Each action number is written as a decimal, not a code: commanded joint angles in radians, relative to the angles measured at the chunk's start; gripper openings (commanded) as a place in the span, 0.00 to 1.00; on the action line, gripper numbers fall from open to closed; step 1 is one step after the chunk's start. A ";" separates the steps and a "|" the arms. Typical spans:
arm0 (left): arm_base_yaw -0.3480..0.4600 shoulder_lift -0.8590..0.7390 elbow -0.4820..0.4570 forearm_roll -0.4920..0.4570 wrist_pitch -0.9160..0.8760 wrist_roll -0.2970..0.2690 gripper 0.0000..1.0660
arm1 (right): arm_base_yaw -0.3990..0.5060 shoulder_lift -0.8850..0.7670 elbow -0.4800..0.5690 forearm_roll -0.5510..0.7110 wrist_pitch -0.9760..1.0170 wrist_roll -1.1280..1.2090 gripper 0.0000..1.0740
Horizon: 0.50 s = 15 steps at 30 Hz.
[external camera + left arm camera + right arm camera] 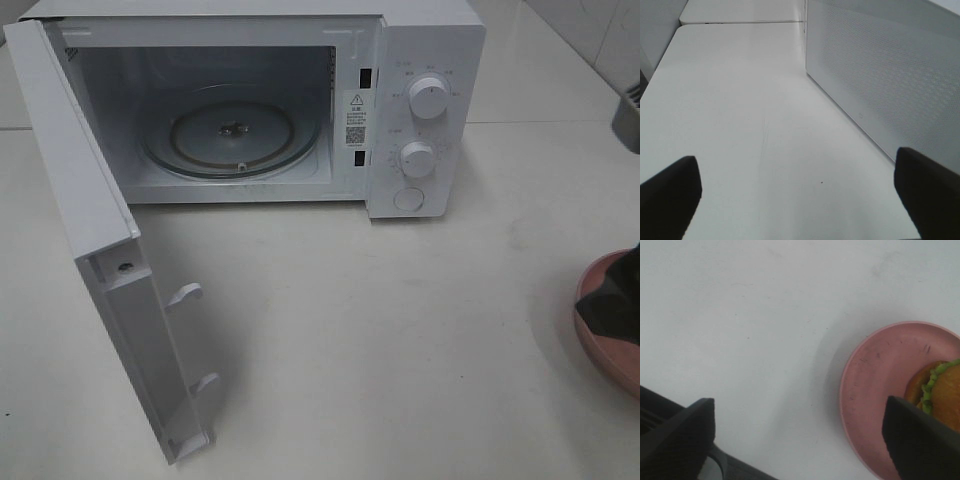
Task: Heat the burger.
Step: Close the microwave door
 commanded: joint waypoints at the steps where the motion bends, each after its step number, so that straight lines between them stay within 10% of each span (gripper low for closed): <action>1: 0.005 -0.012 0.002 -0.001 -0.010 -0.001 0.95 | 0.001 -0.072 -0.001 0.063 0.046 -0.074 0.78; 15: 0.005 -0.012 0.002 -0.001 -0.010 -0.001 0.95 | 0.001 -0.317 0.000 0.103 0.185 -0.089 0.75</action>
